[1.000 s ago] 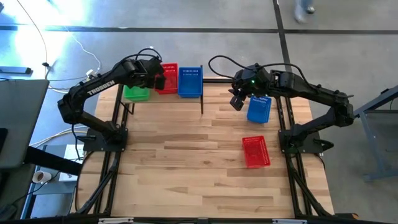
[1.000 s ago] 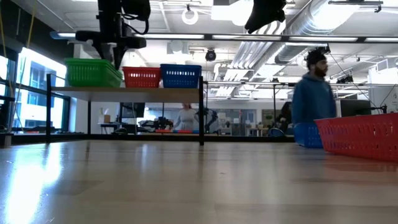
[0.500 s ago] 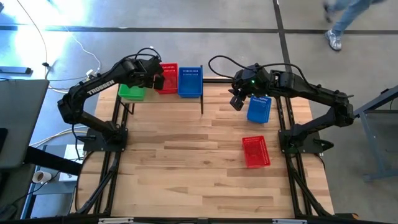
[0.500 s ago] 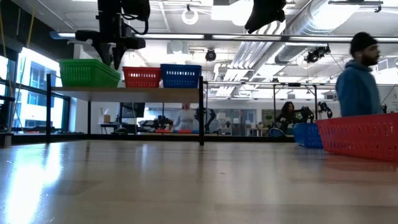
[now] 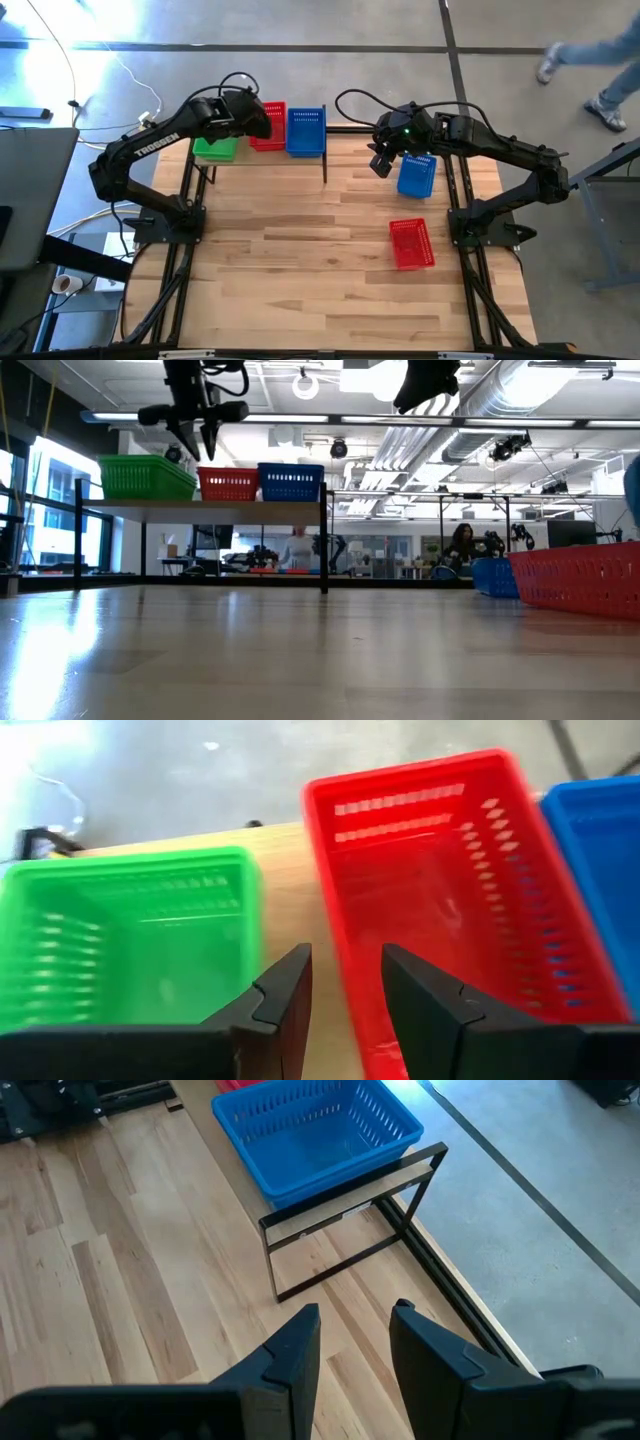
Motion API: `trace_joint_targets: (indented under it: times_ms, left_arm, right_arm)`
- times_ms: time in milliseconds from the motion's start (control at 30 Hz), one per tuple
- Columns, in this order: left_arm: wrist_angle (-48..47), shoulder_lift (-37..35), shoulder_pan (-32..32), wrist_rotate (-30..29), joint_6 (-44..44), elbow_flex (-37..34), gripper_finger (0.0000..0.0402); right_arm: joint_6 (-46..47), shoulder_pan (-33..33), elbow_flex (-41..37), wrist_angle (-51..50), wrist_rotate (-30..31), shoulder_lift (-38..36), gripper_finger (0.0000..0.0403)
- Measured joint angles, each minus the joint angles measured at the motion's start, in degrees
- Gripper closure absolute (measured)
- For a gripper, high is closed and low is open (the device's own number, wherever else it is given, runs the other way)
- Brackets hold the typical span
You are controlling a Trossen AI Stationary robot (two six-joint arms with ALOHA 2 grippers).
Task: Stack baskets on shelf by color
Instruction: Adjust the red baskets on the shelf
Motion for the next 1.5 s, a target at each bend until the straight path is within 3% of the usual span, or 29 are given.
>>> trace_joint_targets:
  times_ms: [267, 433, 800, 1500]
  left_arm:
    - [5.92, 0.00, -3.63, 3.95, 3.22, 0.00, 0.0289]
    - [5.92, 0.00, -4.29, 8.39, 9.47, 0.00, 0.0289]
    - [5.24, 2.53, -4.47, 12.95, 10.42, 0.02, 0.0289]
    - [-0.90, 6.36, -3.68, 11.34, 9.06, 0.00, 0.0289]
  right_arm:
    - [0.00, 0.00, 0.00, 0.00, 0.00, 0.00, 0.0293]
    - [0.00, 0.00, 0.00, 0.00, -0.01, 0.00, 0.0293]
    - [0.00, 0.00, 0.00, -0.02, 0.00, 0.00, 0.0293]
    - [0.00, 0.00, 0.00, -0.04, -0.04, 0.00, 0.0293]
